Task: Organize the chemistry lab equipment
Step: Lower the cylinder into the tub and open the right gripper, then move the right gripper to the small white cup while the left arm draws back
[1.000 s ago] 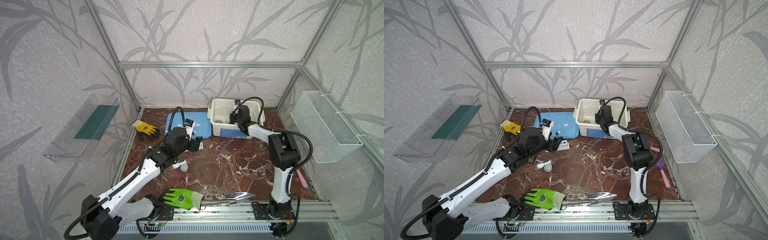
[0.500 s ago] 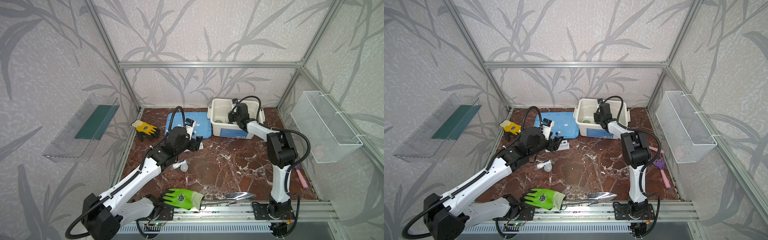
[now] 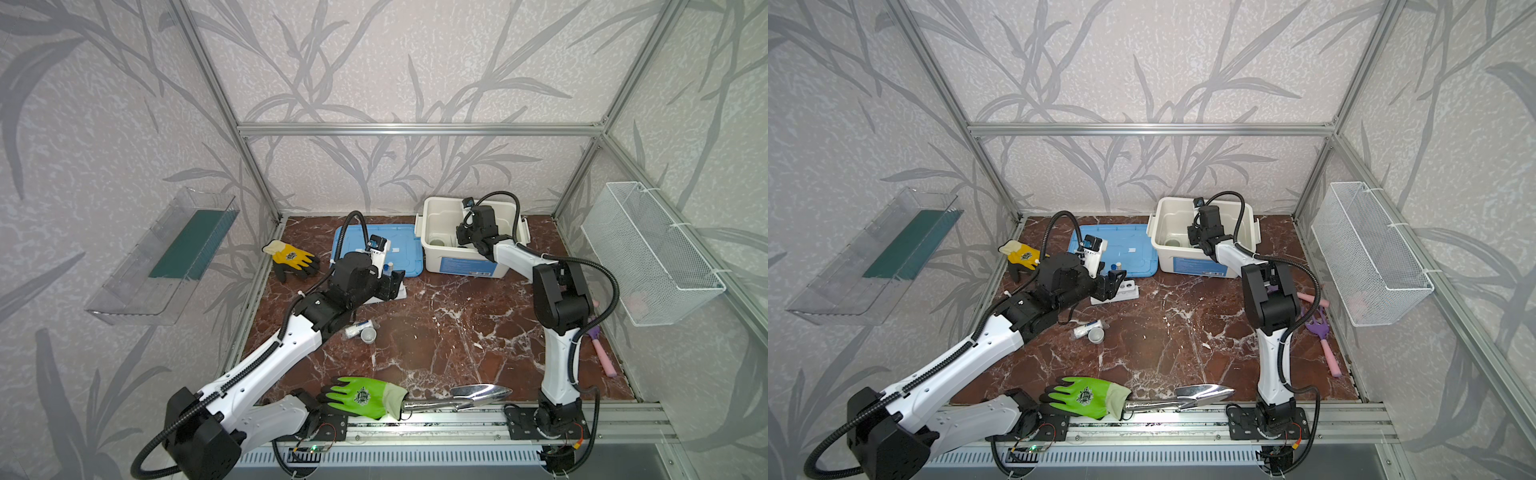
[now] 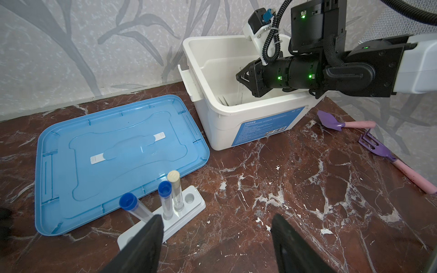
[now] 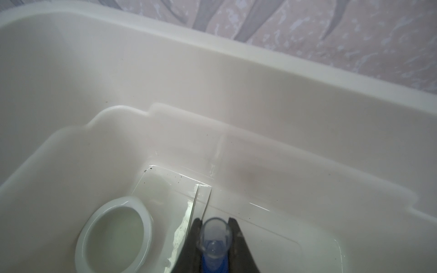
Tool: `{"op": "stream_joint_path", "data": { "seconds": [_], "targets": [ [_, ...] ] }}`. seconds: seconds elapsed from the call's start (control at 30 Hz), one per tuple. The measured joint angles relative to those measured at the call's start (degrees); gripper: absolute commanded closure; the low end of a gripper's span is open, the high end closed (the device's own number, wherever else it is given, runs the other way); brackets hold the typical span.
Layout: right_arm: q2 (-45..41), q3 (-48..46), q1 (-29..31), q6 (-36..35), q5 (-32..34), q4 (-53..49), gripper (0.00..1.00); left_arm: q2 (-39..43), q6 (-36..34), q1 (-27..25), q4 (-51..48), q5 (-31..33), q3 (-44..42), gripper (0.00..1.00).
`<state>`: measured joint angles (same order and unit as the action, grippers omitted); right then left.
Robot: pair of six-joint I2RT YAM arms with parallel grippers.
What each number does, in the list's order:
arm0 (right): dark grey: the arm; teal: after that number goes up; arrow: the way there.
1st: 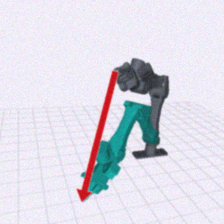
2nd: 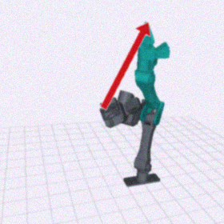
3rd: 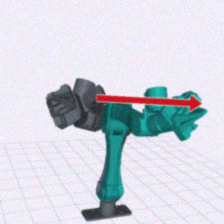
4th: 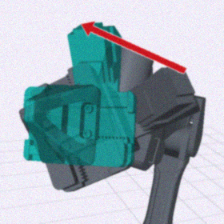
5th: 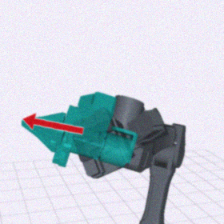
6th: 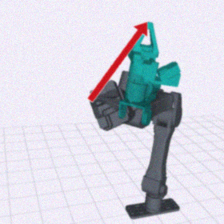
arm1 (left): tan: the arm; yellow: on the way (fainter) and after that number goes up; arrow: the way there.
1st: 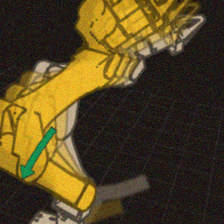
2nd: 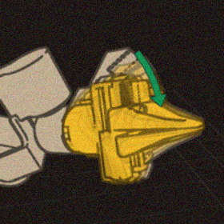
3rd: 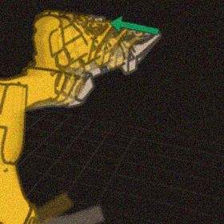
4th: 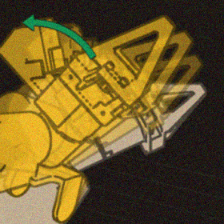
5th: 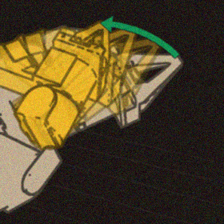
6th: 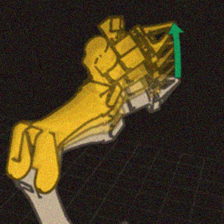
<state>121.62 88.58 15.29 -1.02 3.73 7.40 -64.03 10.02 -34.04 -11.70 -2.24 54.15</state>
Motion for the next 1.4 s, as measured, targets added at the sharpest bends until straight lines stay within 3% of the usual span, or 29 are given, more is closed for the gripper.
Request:
{"op": "stream_joint_path", "data": {
  "seconds": [0.47, 0.8, 1.4],
  "targets": [
    [1.68, -0.24, -0.46, -0.15, -1.27, 5.27, 0.86, -3.06, 0.0, 0.42, 0.59, -1.33, 0.0, 0.27],
    [1.7, -0.35, -0.61, -0.2, -1.44, 6.01, 0.65, -3.19, 0.0, 0.42, 0.7, -1.95, 0.0, 0.27],
    [-1.79, 1.05, -1.9, -1.05, -4.09, -0.7, 0.41, -0.63, -0.02, 0.63, 1.05, -2.16, -0.09, 0.27]
  ]
}}
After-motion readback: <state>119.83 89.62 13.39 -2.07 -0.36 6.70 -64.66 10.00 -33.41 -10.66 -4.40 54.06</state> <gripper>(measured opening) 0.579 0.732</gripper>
